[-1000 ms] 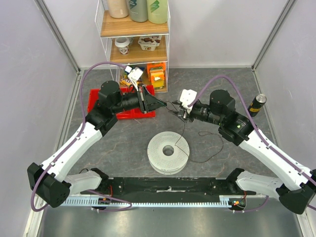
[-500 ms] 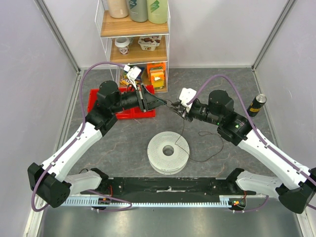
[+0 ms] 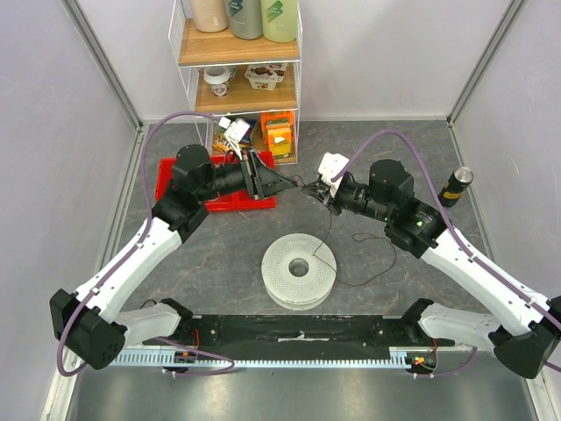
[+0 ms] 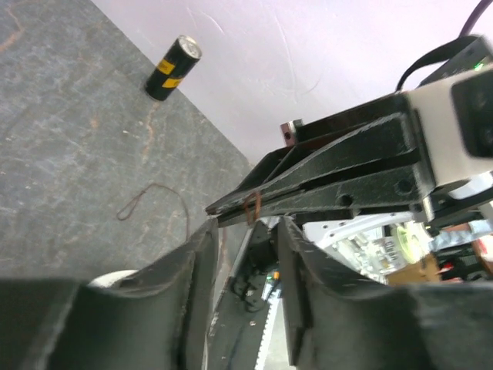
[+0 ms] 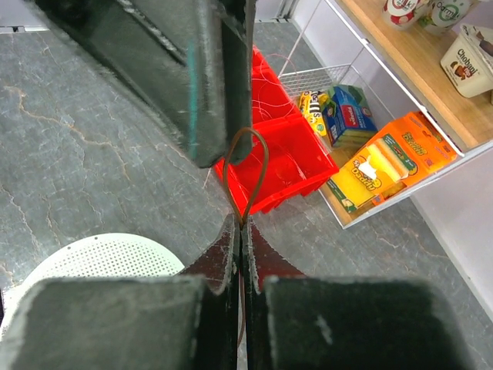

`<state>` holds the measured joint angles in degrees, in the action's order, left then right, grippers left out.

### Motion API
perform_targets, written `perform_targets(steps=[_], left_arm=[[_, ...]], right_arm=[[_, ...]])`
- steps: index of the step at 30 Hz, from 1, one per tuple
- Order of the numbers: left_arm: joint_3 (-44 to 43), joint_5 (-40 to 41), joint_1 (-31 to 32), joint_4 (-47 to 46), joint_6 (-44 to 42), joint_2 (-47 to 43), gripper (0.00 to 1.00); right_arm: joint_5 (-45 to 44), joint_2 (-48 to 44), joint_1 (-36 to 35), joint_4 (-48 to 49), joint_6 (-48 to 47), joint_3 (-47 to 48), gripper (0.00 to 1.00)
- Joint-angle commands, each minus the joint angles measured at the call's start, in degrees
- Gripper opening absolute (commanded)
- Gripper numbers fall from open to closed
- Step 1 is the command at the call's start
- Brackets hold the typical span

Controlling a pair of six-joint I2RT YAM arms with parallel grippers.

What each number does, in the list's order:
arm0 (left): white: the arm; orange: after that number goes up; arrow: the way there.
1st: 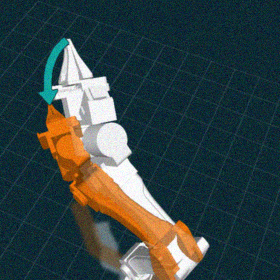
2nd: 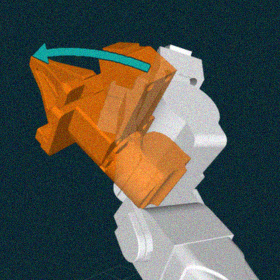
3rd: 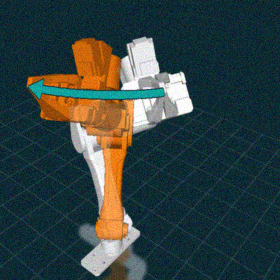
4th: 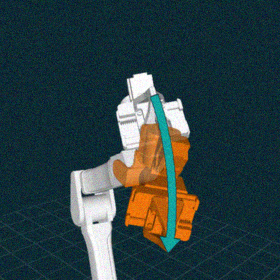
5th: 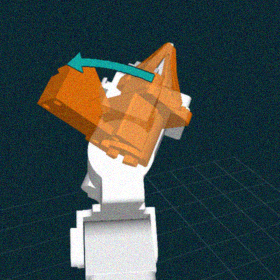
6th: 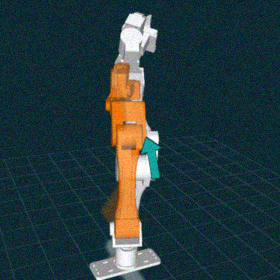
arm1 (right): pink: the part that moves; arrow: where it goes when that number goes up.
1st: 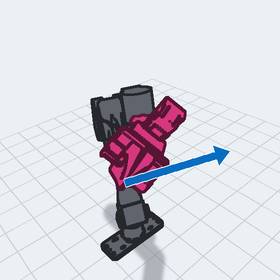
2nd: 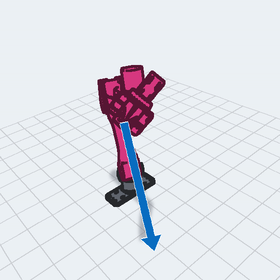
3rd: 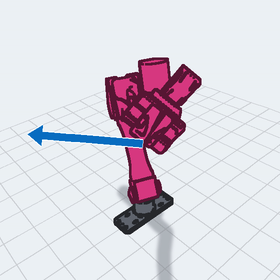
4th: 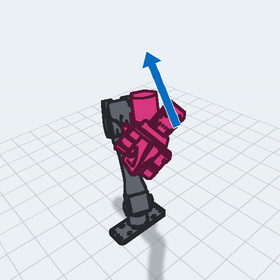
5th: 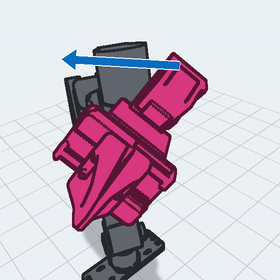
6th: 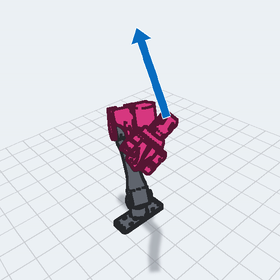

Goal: Wrap the cables

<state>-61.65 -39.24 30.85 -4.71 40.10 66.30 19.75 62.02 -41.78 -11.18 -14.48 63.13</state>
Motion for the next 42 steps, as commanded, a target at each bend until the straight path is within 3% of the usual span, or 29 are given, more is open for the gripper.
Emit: perform_targets(steps=[1,2,3,6,11,25,35,38,42], left_arm=[[1.53,-1.71,-2.89,0.22,-0.72,-2.05,0.61],[2.14,-2.41,-4.47,0.75,-1.85,-2.4,0.81],[2.84,-3.29,-6.31,2.06,-2.91,-2.67,0.87],[3.38,-7.06,-11.15,10.38,-8.6,-1.97,0.91],[7.84,-10.32,-12.66,26.23,-19.52,0.67,0.94],[22.97,-7.51,-12.22,21.77,-19.36,8.22,0.96],[26.57,-14.54,-6.6,5.09,-14.18,16.66,0.85],[26.76,-15.68,-6.24,1.21,-12.85,19.73,0.75],[26.41,-15.77,-6.24,-1.96,-11.54,22.02,0.48]], right_arm=[[-1.47,-0.85,2.13,0.64,3.31,-0.29,0.0],[-0.86,-1.2,3.36,0.11,3.49,-0.47,0.0],[-0.5,-1.46,4.59,-0.76,3.32,-0.55,0.0],[-0.32,-2.51,8.19,-3.4,2.27,-0.21,0.0],[2.66,-4.71,16.63,-7.18,-0.63,-0.29,0.0],[8.38,-0.5,28.68,-10.53,-9.68,-1.87,0.0],[9.78,0.47,29.83,-10.62,-9.43,-3.19,0.0],[9.96,0.47,29.83,-10.62,-9.25,-3.46,0.0],[10.48,0.82,30.0,-10.62,-9.16,-3.19,0.0]])
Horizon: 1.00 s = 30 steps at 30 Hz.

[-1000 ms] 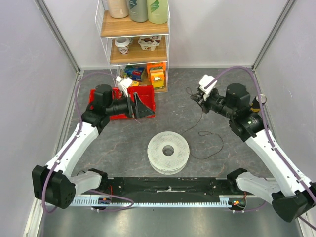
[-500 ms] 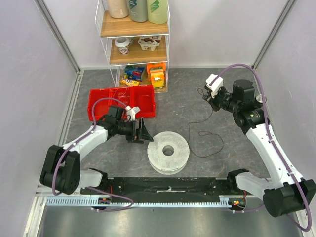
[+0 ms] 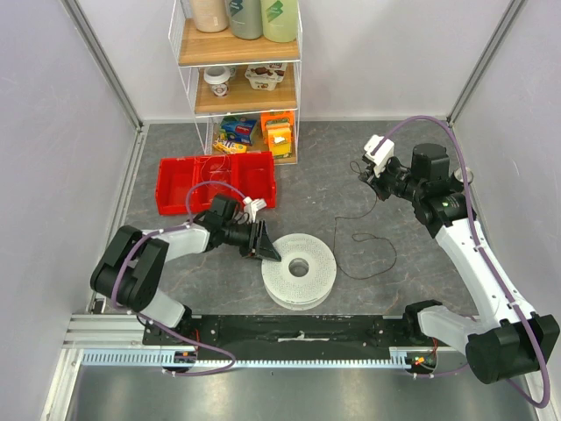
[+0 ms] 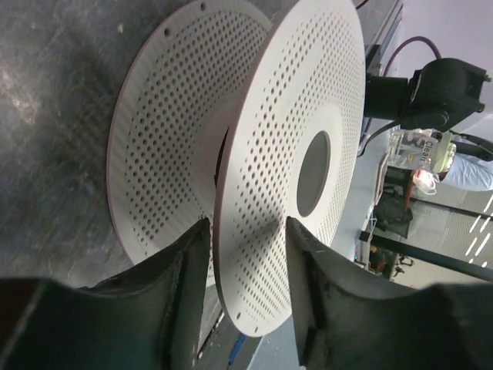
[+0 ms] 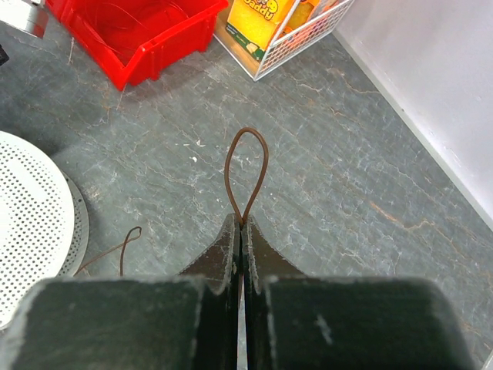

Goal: Wrap the cables

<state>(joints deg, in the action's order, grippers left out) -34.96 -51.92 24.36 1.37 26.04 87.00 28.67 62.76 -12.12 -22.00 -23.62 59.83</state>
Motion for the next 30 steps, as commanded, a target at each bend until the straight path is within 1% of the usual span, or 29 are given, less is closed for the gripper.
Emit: perform_targets(steps=[1,2,3,5,7,8,11,15,17,19,20,24,27,30], left_arm=[[-0.46,-3.62,0.25,-8.74,2.87,1.68,0.4],[-0.89,-4.5,0.34,-9.79,3.4,1.77,0.3],[-1.16,-5.46,0.25,-10.33,3.92,1.59,0.25],[-1.86,-7.13,0.16,-10.77,4.63,0.2,0.07],[-3.09,-7.58,0.25,-8.85,3.85,-2.87,0.02],[-4.31,-7.23,0.34,-6.14,2.36,-4.63,0.02],[-9.76,-4.52,0.25,5.97,-6.85,-11.22,0.02],[-15.74,0.23,0.42,16.63,-16.36,-19.13,0.02],[-18.99,2.08,0.6,22.07,-22.05,-21.6,0.02],[-22.77,3.4,0.95,26.65,-25.94,-23.54,0.02],[-24.0,3.75,1.21,28.5,-30.13,-23.98,0.02],[-27.18,5.24,2.88,33.87,-39.81,-25.74,0.02],[-26.66,8.84,6.39,34.76,-46.94,-28.54,0.02],[-25.07,12.45,9.82,34.93,-51.78,-30.48,0.02]], right_arm=[[1.66,0.08,0.26,0.29,0.15,0.28,0.0],[1.92,0.17,0.17,0.2,0.41,0.46,0.0],[2.01,0.08,0.17,0.2,0.41,0.55,0.0],[2.36,-0.36,0.08,0.11,0.59,0.55,0.0],[3.41,-1.06,0.34,-0.06,1.29,0.37,0.0],[4.11,-1.24,0.26,-0.06,1.81,0.55,0.0],[7.01,-1.94,0.17,-1.46,2.7,1.25,0.0],[9.3,-2.29,0.25,-3.22,3.66,3.0,0.0],[10.53,-2.64,0.25,-3.84,4.28,3.45,0.0],[12.2,-2.73,0.17,-4.54,4.98,3.45,0.0],[12.9,-2.91,0.17,-5.07,5.16,3.19,0.0],[15.97,-2.47,0.25,-6.56,6.65,3.27,0.0],[18.61,-1.51,-0.36,-8.84,7.36,4.06,0.0],[19.15,-0.98,-2.37,-12.09,6.57,5.29,0.0]])
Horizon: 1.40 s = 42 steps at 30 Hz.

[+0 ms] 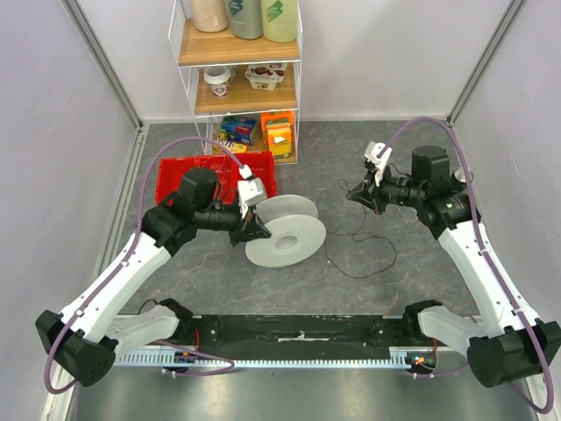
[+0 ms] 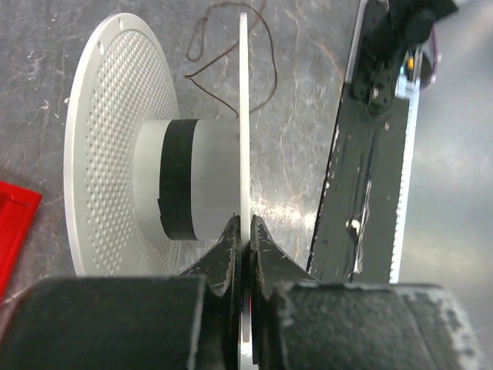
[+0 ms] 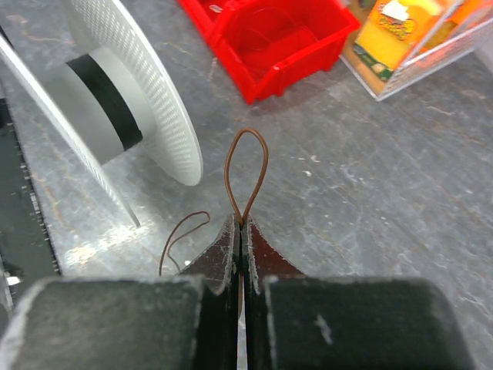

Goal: Wrap the cables

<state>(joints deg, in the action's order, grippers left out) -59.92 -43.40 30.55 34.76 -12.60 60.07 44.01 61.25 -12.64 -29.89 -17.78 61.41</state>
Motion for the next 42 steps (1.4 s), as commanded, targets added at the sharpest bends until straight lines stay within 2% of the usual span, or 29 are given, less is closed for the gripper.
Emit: perform_targets(steps=[1,12,16,20,25,30,39,42], left_arm=[[0.41,4.63,4.6,1.54,-14.28,-3.91,0.02],[3.41,10.44,14.01,3.99,-30.2,-5.15,0.02],[3.32,9.12,14.1,3.82,-28.54,-3.04,0.02],[4.11,7.37,14.1,2.51,-27.04,-1.89,0.02],[4.2,6.57,14.1,-0.22,-24.41,0.21,0.02],[4.81,4.81,14.1,-1.18,-22.12,1.36,0.02],[5.78,4.99,14.1,-2.95,-19.83,1.27,0.02],[6.13,5.43,14.1,-3.21,-19.31,1.01,0.08]], right_arm=[[3.89,0.71,-2.81,-5.08,0.38,4.07,0.0],[-0.41,3.08,-16.96,-8.87,-2.43,2.93,0.0],[-1.03,4.49,-20.13,-9.22,-3.83,3.37,0.0],[-2.78,5.01,-22.33,-11.24,-9.19,2.23,0.0],[-8.23,4.66,-25.67,-4.05,-8.32,0.47,0.0],[-10.26,7.56,-28.48,-2.28,-11.31,-0.15,0.0],[-14.56,9.85,-31.65,1.32,-11.05,-3.31,0.0],[-16.41,10.11,-32.18,2.9,-10.78,-4.1,0.0]])
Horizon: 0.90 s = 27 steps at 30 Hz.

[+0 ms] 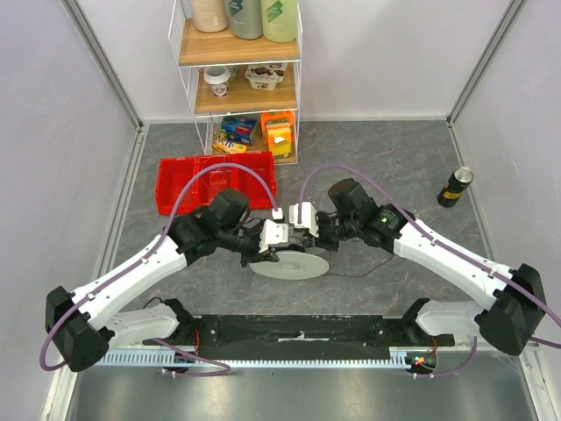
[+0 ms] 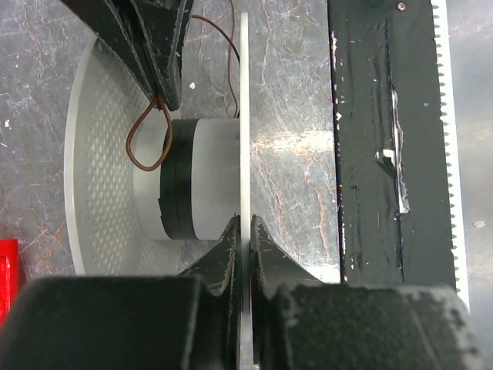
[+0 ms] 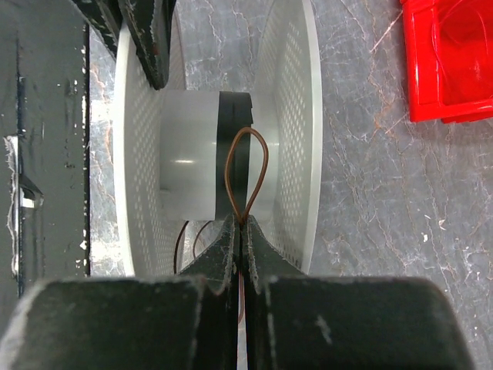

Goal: Wrap the cables

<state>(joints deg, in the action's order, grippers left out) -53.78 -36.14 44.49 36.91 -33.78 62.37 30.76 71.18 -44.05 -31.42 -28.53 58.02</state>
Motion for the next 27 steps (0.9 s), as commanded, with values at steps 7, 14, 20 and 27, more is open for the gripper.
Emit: perform_targets(steps=[7,14,20,27], left_arm=[[0.87,-0.78,-0.1,-5.36,2.66,-4.71,0.62],[-2.47,-1.74,-7.56,-5.87,5.91,-9.46,0.64],[-0.71,-3.58,-15.31,-8.61,8.11,-4.64,0.61],[2.98,-9.21,-13.55,-13.34,12.42,-1.82,0.61]], right_arm=[[-5.36,1.07,-1.12,6.46,0.06,-2.03,0.0],[-5.19,2.3,-1.39,7.51,0.5,-1.95,0.0],[-4.48,2.56,-2.88,7.69,0.58,-1.59,0.0],[-5.54,2.48,-4.02,6.37,-0.56,-1.07,0.0]])
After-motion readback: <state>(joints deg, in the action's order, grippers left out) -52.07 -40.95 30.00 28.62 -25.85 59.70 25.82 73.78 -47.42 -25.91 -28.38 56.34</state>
